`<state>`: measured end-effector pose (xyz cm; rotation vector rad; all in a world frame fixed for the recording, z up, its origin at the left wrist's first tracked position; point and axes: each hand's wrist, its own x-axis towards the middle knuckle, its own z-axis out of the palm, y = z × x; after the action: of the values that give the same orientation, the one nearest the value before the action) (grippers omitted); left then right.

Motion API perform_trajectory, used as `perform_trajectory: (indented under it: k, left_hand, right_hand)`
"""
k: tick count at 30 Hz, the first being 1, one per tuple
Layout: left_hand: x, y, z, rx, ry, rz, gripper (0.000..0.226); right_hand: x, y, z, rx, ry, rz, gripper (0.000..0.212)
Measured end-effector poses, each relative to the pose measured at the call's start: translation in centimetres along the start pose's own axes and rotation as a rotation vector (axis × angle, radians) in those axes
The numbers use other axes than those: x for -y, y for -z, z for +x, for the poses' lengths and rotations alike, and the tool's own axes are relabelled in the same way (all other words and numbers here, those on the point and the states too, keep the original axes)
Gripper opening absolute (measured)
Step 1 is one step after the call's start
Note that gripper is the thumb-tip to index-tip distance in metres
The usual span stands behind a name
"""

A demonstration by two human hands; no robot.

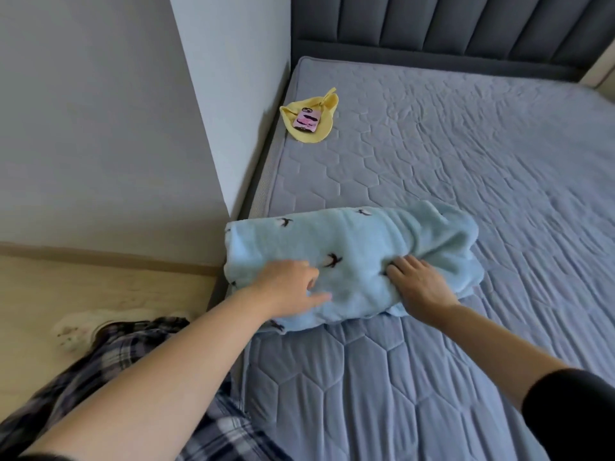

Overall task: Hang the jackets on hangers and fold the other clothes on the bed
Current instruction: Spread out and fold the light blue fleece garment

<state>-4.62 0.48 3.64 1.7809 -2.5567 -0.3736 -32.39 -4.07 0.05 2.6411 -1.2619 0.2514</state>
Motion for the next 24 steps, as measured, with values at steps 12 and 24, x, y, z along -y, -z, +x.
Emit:
perform_trajectory:
  k: [12,24]
  left_hand:
    - [-2.1,-4.3,6.5,-0.211,0.310,0.025,0.067]
    - [0.0,-8.0,7.0,-0.113,0.412,-0.009,0.067]
  right_hand:
    - [0.9,3.5,8.1,-0.074,-0.304,0.261,0.032]
    - [-6.9,-3.5,7.2,0.431,-1.023,0.294,0.056]
